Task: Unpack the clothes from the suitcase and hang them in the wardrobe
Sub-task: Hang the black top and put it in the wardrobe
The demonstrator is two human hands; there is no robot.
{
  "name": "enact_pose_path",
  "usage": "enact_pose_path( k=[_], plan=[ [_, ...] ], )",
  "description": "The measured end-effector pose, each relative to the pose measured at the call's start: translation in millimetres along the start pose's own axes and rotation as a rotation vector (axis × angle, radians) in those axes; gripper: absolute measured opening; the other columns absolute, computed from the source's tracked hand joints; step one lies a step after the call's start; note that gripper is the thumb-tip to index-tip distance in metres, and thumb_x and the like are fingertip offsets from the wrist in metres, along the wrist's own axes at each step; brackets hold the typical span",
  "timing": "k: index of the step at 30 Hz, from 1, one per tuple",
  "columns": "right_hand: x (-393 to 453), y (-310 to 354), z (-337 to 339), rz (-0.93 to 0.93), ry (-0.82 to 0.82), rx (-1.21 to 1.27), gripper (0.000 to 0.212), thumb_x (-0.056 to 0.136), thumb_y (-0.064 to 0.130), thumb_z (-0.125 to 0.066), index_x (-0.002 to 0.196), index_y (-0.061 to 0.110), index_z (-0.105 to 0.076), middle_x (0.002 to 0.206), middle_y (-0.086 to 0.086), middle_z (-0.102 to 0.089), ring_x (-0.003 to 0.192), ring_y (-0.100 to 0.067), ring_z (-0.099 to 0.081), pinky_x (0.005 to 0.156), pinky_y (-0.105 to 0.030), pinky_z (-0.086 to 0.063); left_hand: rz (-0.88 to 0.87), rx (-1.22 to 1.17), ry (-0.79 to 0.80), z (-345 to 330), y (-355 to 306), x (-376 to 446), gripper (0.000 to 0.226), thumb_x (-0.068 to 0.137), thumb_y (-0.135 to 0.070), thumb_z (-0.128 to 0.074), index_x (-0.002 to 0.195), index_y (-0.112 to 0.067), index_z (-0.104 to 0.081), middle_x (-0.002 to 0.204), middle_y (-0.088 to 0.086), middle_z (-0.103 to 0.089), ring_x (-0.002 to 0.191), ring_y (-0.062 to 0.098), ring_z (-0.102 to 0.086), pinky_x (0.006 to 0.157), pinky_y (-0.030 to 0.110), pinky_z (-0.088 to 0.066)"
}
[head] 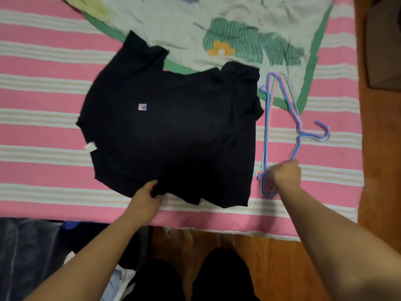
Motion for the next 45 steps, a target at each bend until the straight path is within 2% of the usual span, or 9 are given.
enact_pose_path(
  k=[4,9,16,23,28,32,36,40,45],
  plan=[
    [40,0,3,0.013,-0.156,-0.034,0.049,0.083,0.014,-0.069,0.124,0.006,-0.042,0.124,-0.018,-0.057,0.11,-0.041,-0.061,0.095,-0.047,-0.05,-0.034,0.044,0.046,-37,-3,28,0.073,0.096,-0.012,-0.062,0.159,-0.018,-0.024,0.157,-0.002,-0.032,0.146,0.018,-0.032,0.114,0.02,-0.023],
    [55,-6,17,0.079,-0.181,-0.078,0.03,0.096,0.018,-0.052,0.122,0.005,-0.044,0.122,-0.022,-0.059,0.112,-0.044,-0.058,0.092,-0.047,-0.043,0.062,0.178,0.084,-58,2,32,0.079,0.096,-0.024,-0.06,0.161,-0.026,-0.016,0.168,0.011,-0.009,0.154,0.024,-0.014,0.121,0.031,-0.016],
    [27,13,50,0.114,-0.193,-0.083,0.023,0.096,0.014,-0.049,0.115,0.004,-0.056,0.117,-0.025,-0.064,0.11,-0.043,-0.059,0.09,-0.044,-0.046,0.081,0.062,0.051,-40,6,18,0.065,0.099,-0.019,-0.06,0.157,-0.019,-0.032,0.158,0.008,-0.039,0.143,0.028,-0.04,0.114,0.032,-0.031],
    [-54,47,23,0.408,-0.185,0.456,0.02,0.097,0.012,-0.046,0.08,0.022,-0.05,0.065,0.004,-0.06,0.061,-0.019,-0.068,0.069,-0.035,-0.06,0.139,-0.148,-0.129,-9,24,23,0.05,0.098,-0.013,-0.061,0.146,-0.013,-0.048,0.142,0.013,-0.054,0.126,0.03,-0.054,0.1,0.031,-0.04],
    [-100,122,-59,0.446,0.156,0.571,0.03,0.1,0.008,-0.045,0.079,0.028,-0.054,0.073,-0.003,-0.062,0.064,-0.023,-0.069,0.058,-0.036,-0.057,0.296,-0.323,-0.454,71,83,41,0.064,0.088,-0.021,-0.062,0.147,-0.011,-0.041,0.136,0.024,-0.049,0.12,0.044,-0.052,0.106,0.051,-0.045],
    [-101,140,-154,0.313,0.362,0.154,0.008,0.082,0.018,-0.058,0.082,0.026,-0.062,0.082,-0.004,-0.071,0.078,-0.027,-0.073,0.078,-0.048,-0.06,0.293,-0.503,-0.456,118,122,80,0.058,0.074,-0.034,-0.063,0.124,-0.01,-0.05,0.119,0.013,-0.064,0.098,0.034,-0.067,0.087,0.051,-0.058],
    [-115,173,-184,0.282,0.316,0.055,0.042,0.085,0.035,-0.068,0.123,0.018,-0.059,0.117,-0.009,-0.067,0.108,-0.031,-0.063,0.096,-0.04,-0.051,0.231,-0.408,-0.472,149,110,109,0.039,0.094,-0.031,-0.062,0.124,-0.009,-0.051,0.115,0.011,-0.062,0.098,0.033,-0.065,0.083,0.044,-0.055],
    [-119,217,-189,0.329,0.216,0.096,0.063,0.091,0.049,-0.061,0.144,0.018,-0.047,0.138,-0.01,-0.056,0.126,-0.032,-0.053,0.108,-0.044,-0.043,0.244,-0.676,-0.408,147,108,123,0.025,0.101,-0.027,-0.057,0.116,-0.007,-0.057,0.103,0.011,-0.067,0.096,0.036,-0.067,0.079,0.049,-0.059],
    [-152,240,-174,0.51,0.371,0.339,0.023,0.103,0.03,-0.047,0.101,0.033,-0.07,0.079,-0.001,-0.061,0.072,-0.013,-0.059,0.079,-0.045,-0.06,0.331,-0.961,-0.34,130,119,92,0.025,0.097,-0.026,-0.064,0.112,-0.006,-0.069,0.095,0.009,-0.075,0.087,0.03,-0.072,0.084,0.044,-0.06]
  ],
)
Point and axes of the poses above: each hand's wrist, its own x-axis towards the middle knuckle, its own z-axis out of the back of the hand, y = z × x, the point moved 8 cm from there along x, towards the middle knuckle
